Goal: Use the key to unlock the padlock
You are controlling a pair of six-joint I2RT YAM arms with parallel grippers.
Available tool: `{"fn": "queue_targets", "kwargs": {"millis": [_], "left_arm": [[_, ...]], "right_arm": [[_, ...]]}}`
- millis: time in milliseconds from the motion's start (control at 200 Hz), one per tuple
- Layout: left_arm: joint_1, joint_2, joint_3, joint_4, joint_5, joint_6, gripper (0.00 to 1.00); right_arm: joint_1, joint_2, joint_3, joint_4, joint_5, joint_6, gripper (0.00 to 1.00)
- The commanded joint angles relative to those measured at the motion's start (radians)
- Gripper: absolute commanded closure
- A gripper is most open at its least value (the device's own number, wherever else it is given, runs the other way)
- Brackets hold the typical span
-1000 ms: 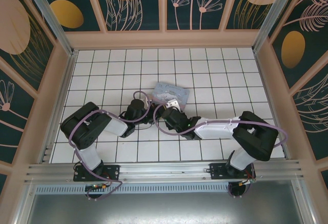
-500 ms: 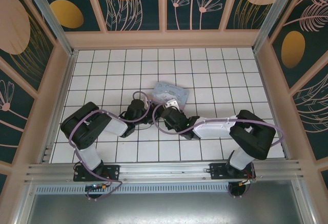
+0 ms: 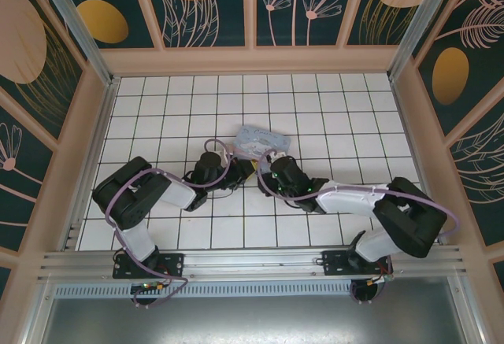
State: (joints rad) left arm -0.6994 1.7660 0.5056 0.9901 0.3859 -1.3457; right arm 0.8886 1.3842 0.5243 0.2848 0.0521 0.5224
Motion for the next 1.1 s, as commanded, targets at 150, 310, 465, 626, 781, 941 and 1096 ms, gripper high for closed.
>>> {"fn": "queue_targets", "kwargs": {"millis": [150,310,465,626,781,941,1096], "left_arm": [[-0.005,-0.012,0.0,-0.02,0.014,0.085,1.0],[-0.005,-0.042,0.003,-0.091,0.025,0.147,0.9],[-0.005,-0.081,-0.003,-0.14,0.035,0.19,0.73],[-0.004,-0.121,-0.009,-0.185,0.039,0.22,0.56],[-0.005,-0.179,-0.014,-0.233,0.029,0.243,0.47],[-0.005,-0.241,-0.012,-0.295,0.008,0.264,0.39],[-0.003,-0.277,0.007,-0.351,-0.016,0.284,0.34]], "right_arm": [[-0.029,-0.096,-0.114,0.154,-0.005,0.136,0.56],[-0.06,-0.07,-0.106,0.192,-0.027,0.156,0.56],[-0.082,-0.012,-0.082,0.239,-0.061,0.174,0.56],[-0.09,0.05,-0.04,0.254,-0.07,0.177,0.56],[-0.125,0.085,-0.008,0.263,-0.08,0.18,0.57],[-0.185,0.096,0.028,0.259,-0.105,0.181,0.57],[-0.203,0.066,0.035,0.228,-0.137,0.168,0.57]]}}
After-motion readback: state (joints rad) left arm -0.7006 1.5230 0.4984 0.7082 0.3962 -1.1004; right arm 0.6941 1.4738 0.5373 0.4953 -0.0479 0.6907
